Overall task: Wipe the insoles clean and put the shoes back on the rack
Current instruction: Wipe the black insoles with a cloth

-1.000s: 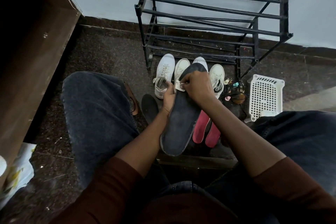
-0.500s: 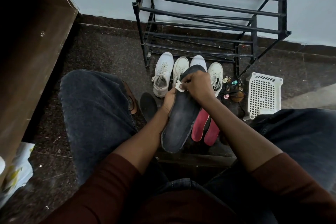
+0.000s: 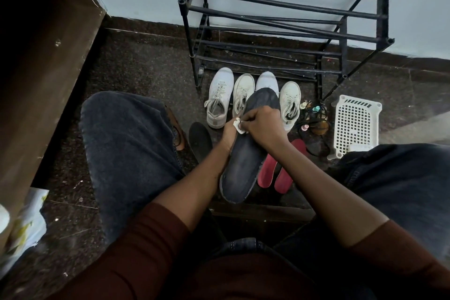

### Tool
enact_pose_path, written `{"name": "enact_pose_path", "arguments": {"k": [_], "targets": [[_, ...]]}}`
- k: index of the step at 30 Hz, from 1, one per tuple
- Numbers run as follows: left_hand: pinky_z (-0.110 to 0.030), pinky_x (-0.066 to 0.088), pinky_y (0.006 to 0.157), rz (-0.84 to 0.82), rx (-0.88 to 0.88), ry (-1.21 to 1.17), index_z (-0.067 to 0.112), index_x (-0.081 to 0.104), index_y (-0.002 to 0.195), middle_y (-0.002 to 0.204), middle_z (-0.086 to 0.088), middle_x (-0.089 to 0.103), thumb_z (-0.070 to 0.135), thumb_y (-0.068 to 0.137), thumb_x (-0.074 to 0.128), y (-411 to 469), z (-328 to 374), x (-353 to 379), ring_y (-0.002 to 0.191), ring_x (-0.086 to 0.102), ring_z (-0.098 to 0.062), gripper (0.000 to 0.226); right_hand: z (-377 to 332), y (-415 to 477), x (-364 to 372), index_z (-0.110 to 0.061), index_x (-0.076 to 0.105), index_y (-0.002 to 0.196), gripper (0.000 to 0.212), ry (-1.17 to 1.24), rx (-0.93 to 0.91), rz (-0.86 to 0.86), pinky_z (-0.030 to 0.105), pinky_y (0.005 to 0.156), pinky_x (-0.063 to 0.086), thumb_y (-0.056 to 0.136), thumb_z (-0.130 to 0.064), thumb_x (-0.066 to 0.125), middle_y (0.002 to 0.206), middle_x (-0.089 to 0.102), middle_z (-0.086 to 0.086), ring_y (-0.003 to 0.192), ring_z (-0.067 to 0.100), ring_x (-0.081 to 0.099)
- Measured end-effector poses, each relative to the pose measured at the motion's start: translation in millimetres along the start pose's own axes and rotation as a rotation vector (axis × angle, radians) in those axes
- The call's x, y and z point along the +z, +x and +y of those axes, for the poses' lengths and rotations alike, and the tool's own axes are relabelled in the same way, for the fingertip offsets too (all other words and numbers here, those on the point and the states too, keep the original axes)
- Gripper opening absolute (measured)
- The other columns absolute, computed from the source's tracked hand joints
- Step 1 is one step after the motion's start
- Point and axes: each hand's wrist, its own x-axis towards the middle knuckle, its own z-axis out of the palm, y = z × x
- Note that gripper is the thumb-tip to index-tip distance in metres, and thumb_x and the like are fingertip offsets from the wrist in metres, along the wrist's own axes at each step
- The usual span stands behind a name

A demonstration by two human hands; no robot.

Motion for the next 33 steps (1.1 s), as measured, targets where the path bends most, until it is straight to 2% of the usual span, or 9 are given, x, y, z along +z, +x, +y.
{"name": "enact_pose_path", "arguments": {"k": [3,10,14,16,18,22,25,29,33], "targets": [[-0.014,0.048,0.042,-0.088,0.02,-0.243,0.004,0.064,0.041,0.042,-0.005,0.06,0.008,0.103,0.016,7,-2,7,0.04,0.06,-0.007,0.079,2,9,-1,-0.013,0.074,0.094,0.018,-0.025,0.019,0.064,0.03,0.075,0.051,0.078,-0.011,0.066,0.094,0.071,0.011,0.088,0.026,0.064],[-0.018,0.055,0.055,-0.196,0.027,-0.336,0.005,0.074,0.058,0.063,-0.008,0.071,0.023,0.105,0.021,9,-8,4,0.059,0.07,-0.014,0.073,6,8,-10,-0.012,0.073,0.097,0.019,-0.159,-0.068,0.011,0.026,0.08,0.049,0.08,-0.01,0.065,0.096,0.072,0.009,0.092,0.024,0.064],[-0.02,0.054,0.08,-0.12,0.093,-0.278,-0.001,0.063,0.116,0.095,-0.008,0.073,0.034,0.105,0.015,11,0,6,0.091,0.069,-0.011,0.06,8,-8,-17,-0.013,0.075,0.08,0.013,-0.135,-0.119,-0.179,0.003,0.053,0.038,0.07,-0.004,0.074,0.073,0.072,0.004,0.062,0.01,0.06],[-0.018,0.056,0.066,-0.181,0.111,-0.296,0.007,0.076,0.088,0.079,-0.002,0.075,0.029,0.106,0.018,11,-2,5,0.076,0.071,-0.007,0.065,11,-8,-17,-0.013,0.075,0.076,0.012,-0.099,-0.088,-0.186,0.001,0.051,0.038,0.067,-0.005,0.076,0.067,0.068,-0.001,0.057,0.006,0.057],[-0.019,0.055,0.059,-0.224,0.08,-0.319,0.012,0.078,0.068,0.074,-0.003,0.074,0.029,0.105,0.023,7,-6,4,0.071,0.072,-0.009,0.069,13,-2,-16,-0.011,0.075,0.079,0.011,-0.073,-0.049,-0.105,0.008,0.058,0.042,0.07,-0.006,0.075,0.071,0.068,0.001,0.065,0.011,0.061],[-0.031,0.059,0.072,-0.329,-0.043,-0.353,0.005,0.076,0.086,0.085,-0.013,0.073,0.041,0.102,0.027,-5,-11,7,0.08,0.071,-0.023,0.063,13,15,-16,-0.009,0.075,0.086,0.012,-0.137,-0.017,0.077,0.03,0.074,0.052,0.075,-0.007,0.07,0.087,0.072,0.011,0.083,0.024,0.065],[-0.031,0.059,0.07,-0.346,-0.041,-0.4,0.004,0.077,0.085,0.085,-0.013,0.073,0.042,0.103,0.022,-4,-10,6,0.079,0.072,-0.022,0.068,10,20,-16,-0.011,0.074,0.088,0.013,-0.129,-0.01,0.097,0.034,0.078,0.052,0.077,-0.009,0.069,0.091,0.071,0.011,0.088,0.027,0.064],[-0.025,0.058,0.059,-0.216,0.054,-0.37,0.006,0.077,0.066,0.071,-0.01,0.073,0.035,0.104,0.023,4,-6,1,0.066,0.071,-0.017,0.072,4,7,-12,-0.011,0.075,0.084,0.011,-0.104,-0.079,0.007,0.017,0.069,0.048,0.075,-0.008,0.071,0.08,0.072,0.005,0.073,0.016,0.063],[-0.032,0.053,0.091,0.022,0.143,-0.246,-0.007,0.064,0.104,0.095,-0.016,0.071,0.025,0.104,0.033,11,-1,1,0.091,0.069,-0.019,0.045,5,-9,-7,-0.016,0.075,0.079,0.01,-0.073,-0.076,-0.124,0.001,0.051,0.037,0.071,-0.011,0.076,0.067,0.064,-0.006,0.059,0.003,0.054]]}}
